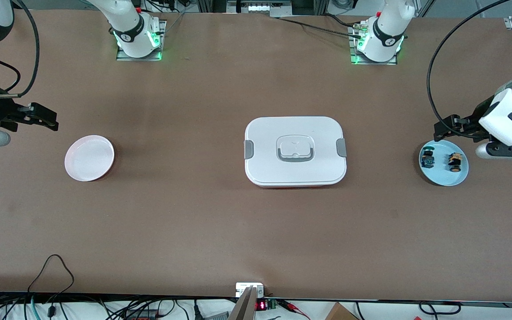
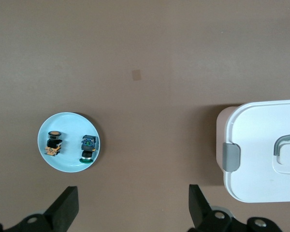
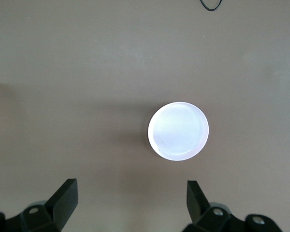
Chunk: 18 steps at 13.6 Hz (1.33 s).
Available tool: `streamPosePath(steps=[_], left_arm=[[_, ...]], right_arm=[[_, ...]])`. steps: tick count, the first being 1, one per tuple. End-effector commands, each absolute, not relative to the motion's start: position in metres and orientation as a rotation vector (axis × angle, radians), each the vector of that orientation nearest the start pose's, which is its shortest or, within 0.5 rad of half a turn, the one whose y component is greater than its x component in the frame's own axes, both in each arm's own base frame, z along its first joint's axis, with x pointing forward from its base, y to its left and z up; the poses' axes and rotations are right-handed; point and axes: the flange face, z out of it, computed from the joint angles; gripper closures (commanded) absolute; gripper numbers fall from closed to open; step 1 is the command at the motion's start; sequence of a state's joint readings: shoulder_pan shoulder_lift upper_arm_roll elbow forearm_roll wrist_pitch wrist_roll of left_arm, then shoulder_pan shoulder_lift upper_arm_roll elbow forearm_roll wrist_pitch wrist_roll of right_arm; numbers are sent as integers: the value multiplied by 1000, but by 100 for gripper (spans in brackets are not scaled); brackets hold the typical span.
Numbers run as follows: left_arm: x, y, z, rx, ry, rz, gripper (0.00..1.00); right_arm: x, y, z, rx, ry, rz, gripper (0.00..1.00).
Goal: Transfer orange switch to right arm and place
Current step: 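Move the left gripper over the light-blue plate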
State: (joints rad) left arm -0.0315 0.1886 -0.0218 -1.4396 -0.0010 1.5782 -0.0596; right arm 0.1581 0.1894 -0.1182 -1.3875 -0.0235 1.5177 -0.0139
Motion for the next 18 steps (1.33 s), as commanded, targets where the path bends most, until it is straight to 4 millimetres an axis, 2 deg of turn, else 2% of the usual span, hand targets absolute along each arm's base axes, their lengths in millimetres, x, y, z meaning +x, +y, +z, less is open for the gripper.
streamPosePath(steps=[1, 3, 4, 5, 8, 9, 11, 12, 13, 16, 18], left_arm=[[614, -5, 580, -3170, -86, 72, 0], [618, 25, 583, -3248, -177, 19, 0], [621, 19, 578, -3247, -166, 23, 0], [625, 19, 562, -3224, -156, 89, 0], [613, 19, 558, -3205, -110, 218, 0], [612, 22, 556, -3194, 22, 228, 0], [612, 30, 546, -3148, 548, 273, 0], [615, 38, 530, -3123, 757, 311, 0], [616, 44, 525, -3085, 941, 321, 0], [612, 47, 507, -2958, 1292, 387, 0], [612, 47, 485, -2905, 1458, 429, 0]], right_arm=[[603, 36, 599, -3194, -111, 94, 0], [603, 35, 599, -3193, -101, 89, 0], [603, 34, 598, -3190, -99, 89, 0], [603, 34, 598, -3188, -99, 89, 0], [605, 31, 595, -3187, -85, 90, 0], [606, 25, 591, -3187, -68, 87, 0], [605, 15, 584, -3183, -44, 100, 0], [605, 13, 582, -3183, -37, 105, 0], [605, 9, 582, -3183, -27, 103, 0], [601, 8, 582, -3181, -24, 105, 0], [599, 9, 581, -3180, -26, 110, 0]])
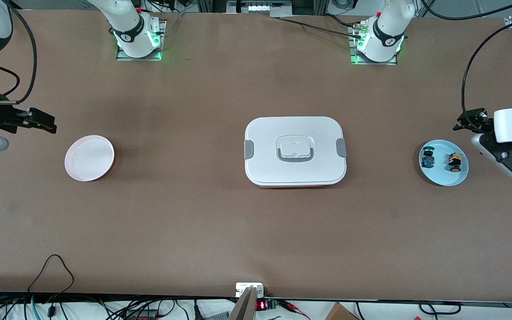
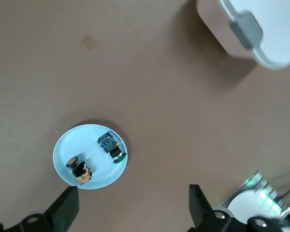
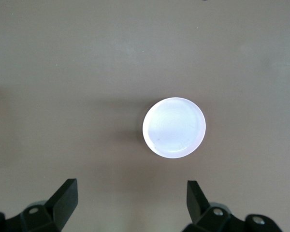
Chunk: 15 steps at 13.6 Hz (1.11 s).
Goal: Transfer orange switch to right arm and place
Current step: 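Move the left gripper over the light-blue plate, then lower the left gripper and grasp the orange switch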
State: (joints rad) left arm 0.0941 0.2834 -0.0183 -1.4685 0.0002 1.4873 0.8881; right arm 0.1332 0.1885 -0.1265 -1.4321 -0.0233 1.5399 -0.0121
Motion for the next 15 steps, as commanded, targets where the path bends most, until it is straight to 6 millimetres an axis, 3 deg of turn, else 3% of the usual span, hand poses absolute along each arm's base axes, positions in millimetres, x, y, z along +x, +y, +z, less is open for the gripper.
streamPosePath(steps=[1, 4, 8, 11, 12, 15], left_arm=[[612, 49, 480, -2890, 1483, 447, 0], [617, 57, 466, -2778, 1638, 473, 0], [624, 103, 408, -2568, 2018, 464, 0], [617, 127, 373, -2393, 2247, 395, 0], [614, 137, 359, -2233, 2413, 341, 0], [597, 179, 339, -2129, 2510, 283, 0]], right_arm=[[599, 7, 581, -3180, -22, 113, 0], [595, 0, 577, -3175, -4, 125, 0], [585, 2, 577, -3171, -14, 101, 0], [575, 1, 576, -3165, -14, 77, 0], [573, 1, 575, -3166, -14, 77, 0], [574, 7, 578, -3169, -34, 65, 0]])
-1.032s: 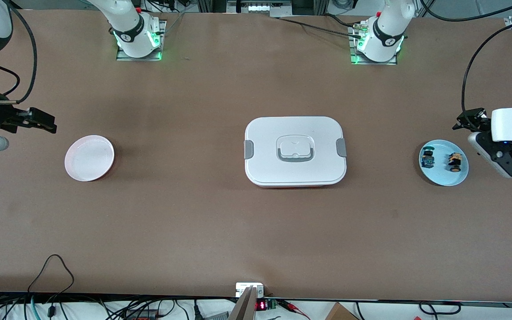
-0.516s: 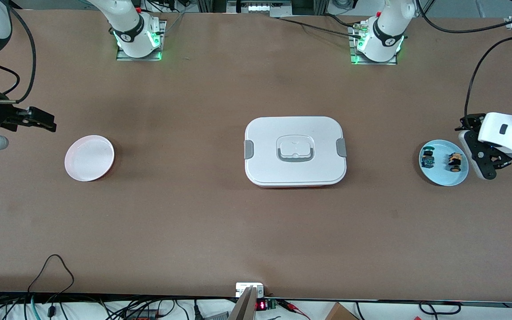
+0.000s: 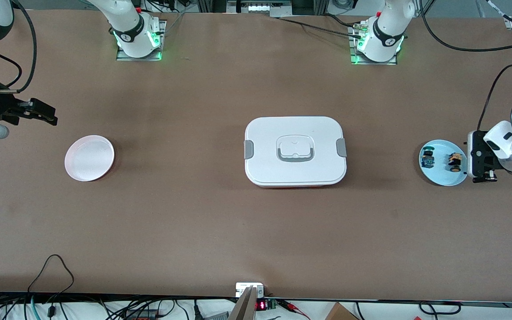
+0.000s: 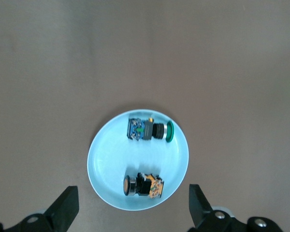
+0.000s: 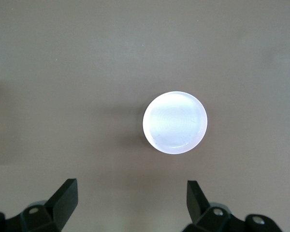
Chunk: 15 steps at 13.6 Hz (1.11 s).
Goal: Transfer orange switch to right arm and place
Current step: 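Lower the left gripper and grasp the orange switch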
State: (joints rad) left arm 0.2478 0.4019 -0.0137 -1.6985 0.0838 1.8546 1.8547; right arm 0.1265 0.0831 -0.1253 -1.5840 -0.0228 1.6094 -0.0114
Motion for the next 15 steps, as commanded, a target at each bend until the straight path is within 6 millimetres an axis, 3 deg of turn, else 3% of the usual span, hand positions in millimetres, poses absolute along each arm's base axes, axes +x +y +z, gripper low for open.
streamPosePath(steps=[1, 3, 8, 15], left_arm=[[587, 190, 329, -2087, 2537, 259, 0], [563, 210, 310, -2081, 2479, 199, 0], [530, 219, 257, -2008, 2420, 102, 0], [529, 231, 221, -1977, 2411, 70, 0]], right_arm=[[574, 9, 578, -3169, -41, 67, 0], [574, 9, 579, -3169, -42, 62, 0], [575, 9, 579, -3173, -45, 60, 0], [575, 9, 579, -3178, -62, 55, 0]])
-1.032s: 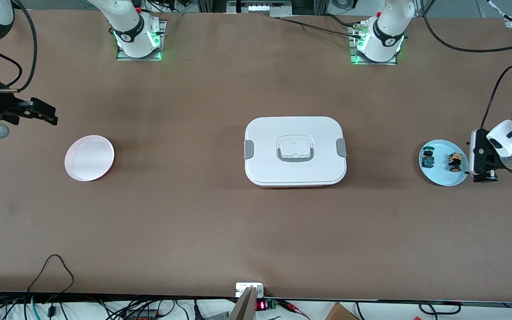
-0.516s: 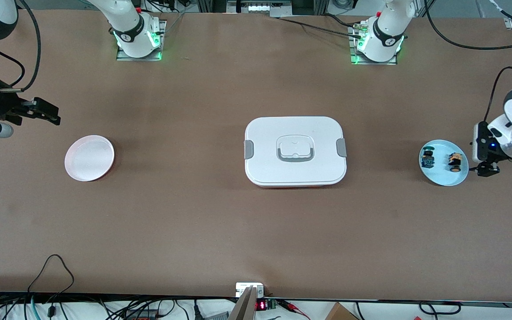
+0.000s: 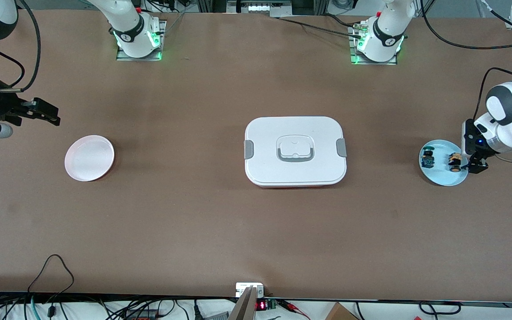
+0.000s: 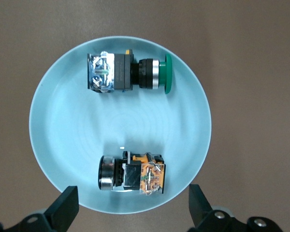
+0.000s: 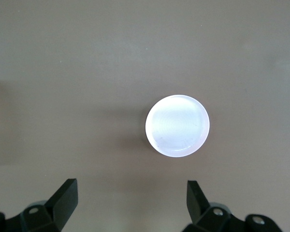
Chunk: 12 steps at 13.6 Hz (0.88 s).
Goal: Transfer orange switch to right arm and place
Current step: 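Lower the left gripper and grasp the orange switch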
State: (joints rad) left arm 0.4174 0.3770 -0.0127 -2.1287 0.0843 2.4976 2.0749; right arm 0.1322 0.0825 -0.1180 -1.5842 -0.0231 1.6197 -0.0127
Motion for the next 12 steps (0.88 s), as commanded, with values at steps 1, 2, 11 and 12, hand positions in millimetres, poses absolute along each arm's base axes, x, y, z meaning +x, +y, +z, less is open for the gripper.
streamPosePath(steps=[1, 2, 11, 12], left_arm=[[530, 231, 217, -1979, 2413, 71, 0], [532, 230, 212, -1974, 2406, 60, 0], [539, 234, 191, -1981, 2391, 40, 0], [538, 235, 190, -1983, 2391, 41, 0]], right_arm=[[575, 8, 579, -3178, -60, 56, 0], [575, 8, 579, -3178, -60, 58, 0], [574, 7, 576, -3178, -40, 77, 0], [574, 7, 576, -3178, -38, 77, 0]])
